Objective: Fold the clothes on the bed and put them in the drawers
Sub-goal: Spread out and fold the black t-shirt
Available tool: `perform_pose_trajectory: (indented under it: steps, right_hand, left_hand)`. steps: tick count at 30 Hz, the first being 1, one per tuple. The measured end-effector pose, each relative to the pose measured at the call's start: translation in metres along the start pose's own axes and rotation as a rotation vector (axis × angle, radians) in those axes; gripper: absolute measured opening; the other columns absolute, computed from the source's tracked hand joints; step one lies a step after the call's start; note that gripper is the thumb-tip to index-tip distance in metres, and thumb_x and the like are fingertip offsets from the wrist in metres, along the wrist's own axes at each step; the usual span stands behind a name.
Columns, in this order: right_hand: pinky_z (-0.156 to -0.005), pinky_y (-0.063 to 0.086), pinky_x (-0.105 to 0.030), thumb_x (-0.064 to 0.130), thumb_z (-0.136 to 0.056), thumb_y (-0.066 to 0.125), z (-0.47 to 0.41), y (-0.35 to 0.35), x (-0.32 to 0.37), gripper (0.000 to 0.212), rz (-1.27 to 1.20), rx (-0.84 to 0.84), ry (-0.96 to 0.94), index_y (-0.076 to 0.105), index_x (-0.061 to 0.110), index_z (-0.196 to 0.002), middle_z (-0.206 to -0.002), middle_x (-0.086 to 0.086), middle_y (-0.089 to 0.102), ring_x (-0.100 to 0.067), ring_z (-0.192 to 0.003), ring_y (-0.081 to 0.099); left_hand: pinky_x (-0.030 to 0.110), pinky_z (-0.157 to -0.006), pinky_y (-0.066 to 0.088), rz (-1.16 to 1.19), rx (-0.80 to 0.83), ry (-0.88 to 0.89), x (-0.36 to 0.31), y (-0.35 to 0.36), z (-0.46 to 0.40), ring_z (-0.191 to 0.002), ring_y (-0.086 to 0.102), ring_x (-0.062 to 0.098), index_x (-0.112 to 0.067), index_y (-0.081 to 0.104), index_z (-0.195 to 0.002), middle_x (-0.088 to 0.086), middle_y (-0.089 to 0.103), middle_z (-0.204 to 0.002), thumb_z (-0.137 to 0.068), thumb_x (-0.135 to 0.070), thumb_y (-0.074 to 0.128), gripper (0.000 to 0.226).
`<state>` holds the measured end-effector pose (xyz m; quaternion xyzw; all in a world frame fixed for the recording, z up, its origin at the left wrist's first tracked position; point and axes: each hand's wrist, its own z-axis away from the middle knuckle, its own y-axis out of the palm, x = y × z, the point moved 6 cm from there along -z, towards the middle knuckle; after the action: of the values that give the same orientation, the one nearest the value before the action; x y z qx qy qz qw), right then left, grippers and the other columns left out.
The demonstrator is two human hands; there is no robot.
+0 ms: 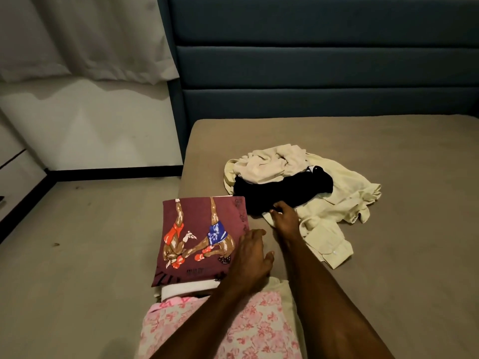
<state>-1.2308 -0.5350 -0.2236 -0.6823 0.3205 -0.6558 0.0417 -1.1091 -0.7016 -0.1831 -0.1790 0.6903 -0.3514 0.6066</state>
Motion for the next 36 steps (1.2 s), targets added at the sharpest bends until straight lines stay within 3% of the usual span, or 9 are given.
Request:
perform_pose_trajectory:
  steps: [11, 14, 17, 21, 26, 30, 32, 34, 36]
  right_hand:
    - [-0.066, 0.055, -0.023, -0.002, -0.092, 0.05, 0.109, -0.087, 0.004, 0.032, -1.479, -0.236, 0.534, 0.069, 0.017, -0.073, -0.076, 0.001, 0.068, -0.015, -0.071, 0.066]
    - [-0.074, 0.056, -0.027, 0.012, -0.056, 0.079, 0.155, -0.121, 0.017, 0.023, -1.653, -0.17, 0.473, 0.063, 0.019, -0.071, -0.076, -0.001, 0.059, -0.018, -0.071, 0.062]
    - [-0.068, 0.061, -0.028, 0.018, -0.027, 0.09, 0.2, -0.161, 0.013, 0.049, -1.72, -0.127, 0.376, 0.067, 0.015, -0.071, -0.071, -0.002, 0.06, -0.018, -0.067, 0.067]
    - [-0.078, 0.064, -0.041, 0.025, -0.034, 0.092, 0.254, -0.209, 0.001, 0.047, -1.703, -0.143, 0.334, 0.077, 0.014, -0.078, -0.082, -0.006, 0.074, -0.025, -0.082, 0.076]
    - [-0.067, 0.062, -0.029, 0.024, -0.032, 0.093, 0.282, -0.282, 0.001, 0.038, -1.649, -0.148, 0.275, 0.068, 0.018, -0.06, -0.063, -0.001, 0.065, -0.017, -0.062, 0.069]
    - [-0.111, 0.045, -0.05, 0.004, -0.073, 0.071, 0.311, -0.341, -0.016, 0.071, -1.718, -0.154, 0.175, 0.059, 0.012, -0.142, -0.128, -0.02, 0.068, -0.035, -0.119, 0.067]
    - [-0.12, 0.032, -0.051, 0.007, -0.087, 0.051, 0.338, -0.362, -0.031, 0.074, -1.786, -0.177, 0.159, 0.039, 0.02, -0.158, -0.146, -0.019, 0.058, -0.036, -0.136, 0.055]
    - [-0.107, 0.051, -0.051, 0.017, -0.083, 0.053, 0.382, -0.382, -0.05, 0.063, -1.768, -0.349, 0.206, 0.058, 0.017, -0.146, -0.134, -0.013, 0.067, -0.031, -0.127, 0.063]
    - [-0.087, 0.062, -0.037, 0.021, -0.081, 0.058, 0.432, -0.381, -0.081, 0.053, -1.718, -0.381, 0.297, 0.069, 0.014, -0.132, -0.108, -0.006, 0.075, -0.021, -0.103, 0.072]
  left_hand:
    - [0.039, -0.105, 0.048, 0.271, -0.06, -0.136, -0.038, -0.01, 0.016, -0.126, 0.057, 0.024, -0.021, 0.041, -0.148, 0.005, 0.06, -0.137, -0.093, -0.035, 0.071, 0.064]
    - [0.045, -0.111, 0.046, 0.572, -0.007, -0.265, -0.06, -0.005, 0.025, -0.132, 0.053, 0.024, -0.024, 0.028, -0.157, -0.001, 0.052, -0.145, -0.082, -0.054, 0.077, 0.095]
    - [0.043, -0.101, 0.055, 0.706, 0.083, -0.286, -0.083, 0.016, 0.032, -0.124, 0.062, 0.023, -0.03, 0.045, -0.145, -0.005, 0.064, -0.134, -0.058, -0.05, 0.091, 0.101]
    - [0.043, -0.088, 0.061, 0.903, 0.199, -0.198, -0.138, 0.037, 0.066, -0.108, 0.072, 0.024, -0.022, 0.065, -0.12, 0.002, 0.076, -0.113, -0.06, -0.004, 0.091, 0.067]
    - [0.045, -0.096, 0.058, 0.939, 0.345, -0.081, -0.196, 0.05, 0.107, -0.115, 0.069, 0.021, -0.022, 0.062, -0.134, 0.001, 0.072, -0.127, -0.071, 0.0, 0.089, 0.071]
    - [0.029, -0.1, 0.054, 0.794, 0.465, 0.107, -0.24, 0.062, 0.154, -0.118, 0.067, 0.01, -0.02, 0.062, -0.135, -0.005, 0.072, -0.126, -0.072, -0.014, 0.093, 0.071]
    - [0.02, -0.077, 0.056, 0.653, 0.537, 0.146, -0.248, 0.074, 0.187, -0.093, 0.071, 0.0, -0.019, 0.069, -0.125, -0.009, 0.076, -0.104, -0.074, -0.026, 0.093, 0.056]
    - [0.017, -0.051, 0.048, 0.486, 0.562, 0.12, -0.236, 0.088, 0.222, -0.059, 0.064, -0.001, -0.015, 0.074, -0.11, -0.011, 0.071, -0.075, -0.081, -0.036, 0.087, 0.038]
    - [0.022, -0.05, 0.048, 0.355, 0.632, 0.106, -0.207, 0.109, 0.254, -0.054, 0.063, 0.007, -0.013, 0.078, -0.089, -0.007, 0.069, -0.062, -0.084, -0.041, 0.083, 0.028]
